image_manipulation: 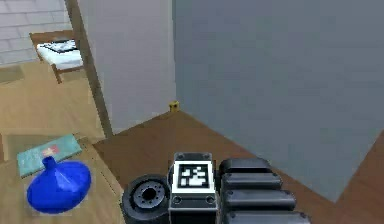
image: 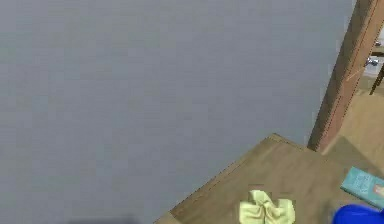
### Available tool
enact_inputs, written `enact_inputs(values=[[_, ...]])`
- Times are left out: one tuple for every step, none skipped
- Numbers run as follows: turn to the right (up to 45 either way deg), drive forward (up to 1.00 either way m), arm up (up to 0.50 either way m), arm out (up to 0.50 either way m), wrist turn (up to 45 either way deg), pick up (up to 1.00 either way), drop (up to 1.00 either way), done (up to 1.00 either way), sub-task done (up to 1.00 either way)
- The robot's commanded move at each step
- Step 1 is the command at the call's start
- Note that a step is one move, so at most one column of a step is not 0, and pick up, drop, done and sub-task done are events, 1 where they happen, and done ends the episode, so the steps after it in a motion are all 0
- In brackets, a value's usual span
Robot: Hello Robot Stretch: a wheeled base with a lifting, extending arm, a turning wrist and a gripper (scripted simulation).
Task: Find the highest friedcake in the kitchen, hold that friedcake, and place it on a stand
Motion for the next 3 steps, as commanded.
enact_inputs(values=[[45.0, 0.00, 0.00, 0.00, 0.0, 0.00, 0.00, 0.00, 0.00], [45.0, 0.00, 0.00, 0.00, 0.0, 0.00, 0.00, 0.00, 0.00], [36.0, 0.00, 0.00, 0.00, 0.0, 0.00, 0.00, 0.00, 0.00]])
